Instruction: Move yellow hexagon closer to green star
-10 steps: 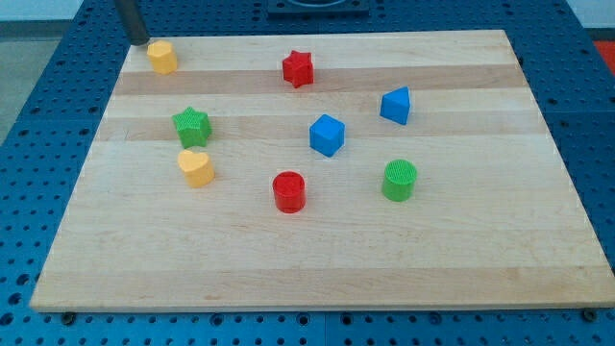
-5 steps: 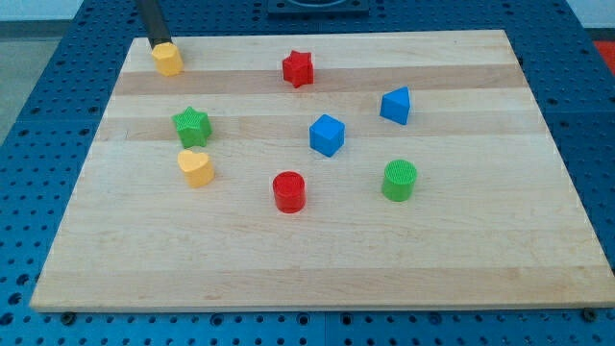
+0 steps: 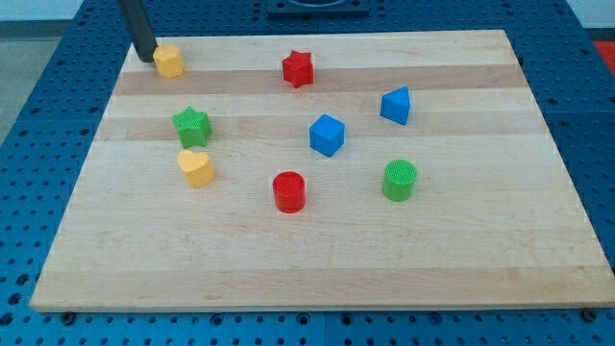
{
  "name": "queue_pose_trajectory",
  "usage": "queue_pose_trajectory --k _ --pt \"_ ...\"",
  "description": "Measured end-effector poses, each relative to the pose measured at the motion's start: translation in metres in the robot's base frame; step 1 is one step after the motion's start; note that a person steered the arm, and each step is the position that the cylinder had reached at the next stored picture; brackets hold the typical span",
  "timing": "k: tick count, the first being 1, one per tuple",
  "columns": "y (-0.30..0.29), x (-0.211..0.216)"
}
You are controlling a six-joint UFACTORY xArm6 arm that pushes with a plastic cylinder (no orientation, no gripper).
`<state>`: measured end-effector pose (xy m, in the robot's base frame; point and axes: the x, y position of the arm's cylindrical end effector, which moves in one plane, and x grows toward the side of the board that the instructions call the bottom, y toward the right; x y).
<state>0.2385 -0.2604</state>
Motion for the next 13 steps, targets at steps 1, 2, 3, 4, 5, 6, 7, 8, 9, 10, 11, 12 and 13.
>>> queue_pose_trajectory --k 1,2,3,4,5,6,7,8,9,10,11,12,13 --pt "0.002 0.001" --pt "0.024 0.001" --pt "0.047 0.001" --pt "0.067 0.001" --pt "0.087 -0.009" --pt "0.090 -0.026" --pt "0.090 -0.027" --pt "0.090 -0.027" --pt "0.090 -0.010" --pt "0.090 0.006" --pt "0.090 0.017" --pt "0.090 0.031" --pt "0.090 0.045"
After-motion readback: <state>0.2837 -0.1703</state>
